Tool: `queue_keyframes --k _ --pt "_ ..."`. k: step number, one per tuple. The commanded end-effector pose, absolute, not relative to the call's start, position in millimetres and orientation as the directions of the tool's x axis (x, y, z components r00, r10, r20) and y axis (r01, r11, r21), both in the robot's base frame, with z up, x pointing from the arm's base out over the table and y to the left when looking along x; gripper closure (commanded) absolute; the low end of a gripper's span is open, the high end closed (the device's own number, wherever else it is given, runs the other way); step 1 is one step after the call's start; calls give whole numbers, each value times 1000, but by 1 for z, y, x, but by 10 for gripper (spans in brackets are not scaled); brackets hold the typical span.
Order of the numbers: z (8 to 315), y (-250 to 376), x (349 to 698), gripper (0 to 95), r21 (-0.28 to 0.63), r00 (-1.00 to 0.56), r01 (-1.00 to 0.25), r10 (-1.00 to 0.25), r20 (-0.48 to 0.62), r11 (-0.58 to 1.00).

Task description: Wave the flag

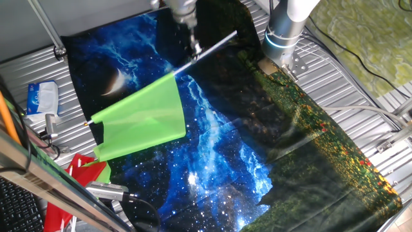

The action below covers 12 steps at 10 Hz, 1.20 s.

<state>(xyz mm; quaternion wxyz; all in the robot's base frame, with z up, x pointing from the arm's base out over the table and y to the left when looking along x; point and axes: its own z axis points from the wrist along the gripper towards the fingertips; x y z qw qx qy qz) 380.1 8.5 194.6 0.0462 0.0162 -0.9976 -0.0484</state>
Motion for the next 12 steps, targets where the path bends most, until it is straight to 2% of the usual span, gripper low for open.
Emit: queue_keyframes --k 1,12 --pt "197 32 381 950 87 -997 1 -6 78 996" --pt "198 33 382 950 73 -997 18 12 80 997"
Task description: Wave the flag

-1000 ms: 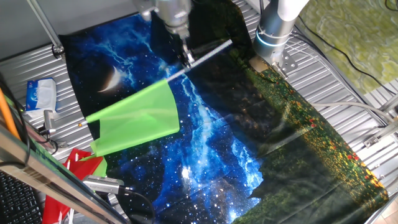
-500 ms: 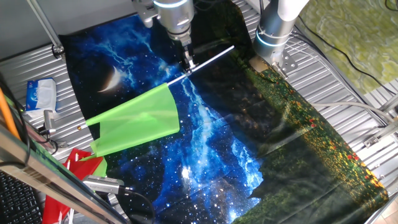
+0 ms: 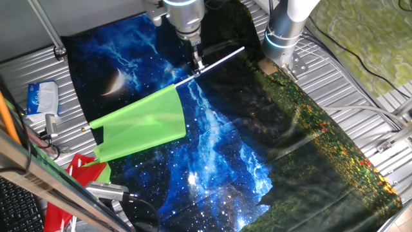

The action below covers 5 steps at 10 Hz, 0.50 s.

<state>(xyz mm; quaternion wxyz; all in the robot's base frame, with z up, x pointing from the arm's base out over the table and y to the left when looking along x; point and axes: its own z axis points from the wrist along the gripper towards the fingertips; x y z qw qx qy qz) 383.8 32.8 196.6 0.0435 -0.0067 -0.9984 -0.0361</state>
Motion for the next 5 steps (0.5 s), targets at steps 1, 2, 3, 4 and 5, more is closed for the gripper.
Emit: queue_keyframes --k 1,2,3,4,5 --pt "198 33 382 950 69 -997 18 12 78 997" --pt "198 33 382 950 64 -997 17 12 73 998" --pt "198 33 382 950 66 -998 13 9 68 998" --pt "198 33 382 950 69 -997 19 14 76 997" --pt "198 33 382 950 68 -996 25 19 87 997"
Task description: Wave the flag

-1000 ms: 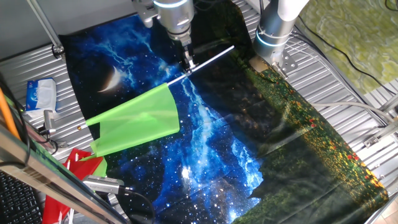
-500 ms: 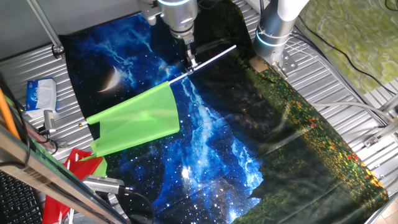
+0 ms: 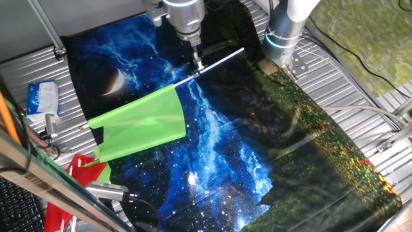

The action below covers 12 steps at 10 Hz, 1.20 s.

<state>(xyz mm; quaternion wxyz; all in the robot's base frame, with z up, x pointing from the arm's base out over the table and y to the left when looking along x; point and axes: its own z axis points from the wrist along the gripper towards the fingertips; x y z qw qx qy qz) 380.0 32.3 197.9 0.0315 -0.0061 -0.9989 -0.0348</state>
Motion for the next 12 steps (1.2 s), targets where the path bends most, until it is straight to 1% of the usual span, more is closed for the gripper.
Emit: queue_keyframes --k 1,3,8,10,11,12 --pt "198 33 382 950 68 -995 34 28 94 997" --pt "198 33 382 950 59 -993 72 65 102 996" --pt "198 33 382 950 57 -995 43 37 94 997" --pt "198 33 382 950 52 -995 -25 -30 93 998" --pt "198 33 382 950 61 -994 -51 -57 97 997" --pt "198 33 382 950 87 -989 -111 -119 93 990"
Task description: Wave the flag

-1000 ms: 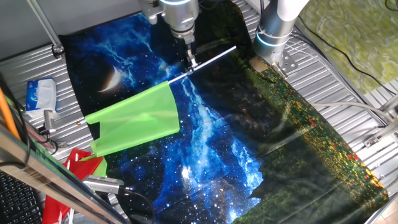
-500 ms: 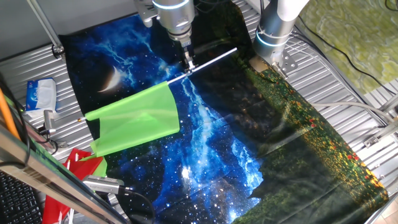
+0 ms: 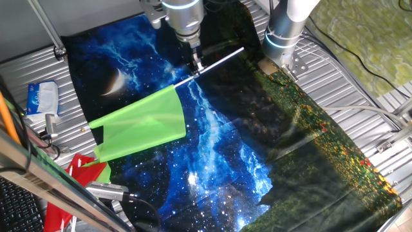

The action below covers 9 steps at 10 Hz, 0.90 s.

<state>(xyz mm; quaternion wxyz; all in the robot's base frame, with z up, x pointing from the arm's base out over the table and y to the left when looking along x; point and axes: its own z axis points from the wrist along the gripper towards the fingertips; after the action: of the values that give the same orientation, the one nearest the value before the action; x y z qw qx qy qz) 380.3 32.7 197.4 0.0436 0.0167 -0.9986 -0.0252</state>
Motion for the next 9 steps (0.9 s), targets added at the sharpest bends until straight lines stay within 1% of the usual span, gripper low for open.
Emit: queue_keyframes --k 1,3,5,9 --pt "198 33 382 950 111 -982 -162 -172 80 980" --pt "198 33 382 950 137 -969 -228 -238 67 964" --pt "198 33 382 950 140 -954 -282 -293 62 949" --pt "198 33 382 950 145 -949 -298 -309 61 943"
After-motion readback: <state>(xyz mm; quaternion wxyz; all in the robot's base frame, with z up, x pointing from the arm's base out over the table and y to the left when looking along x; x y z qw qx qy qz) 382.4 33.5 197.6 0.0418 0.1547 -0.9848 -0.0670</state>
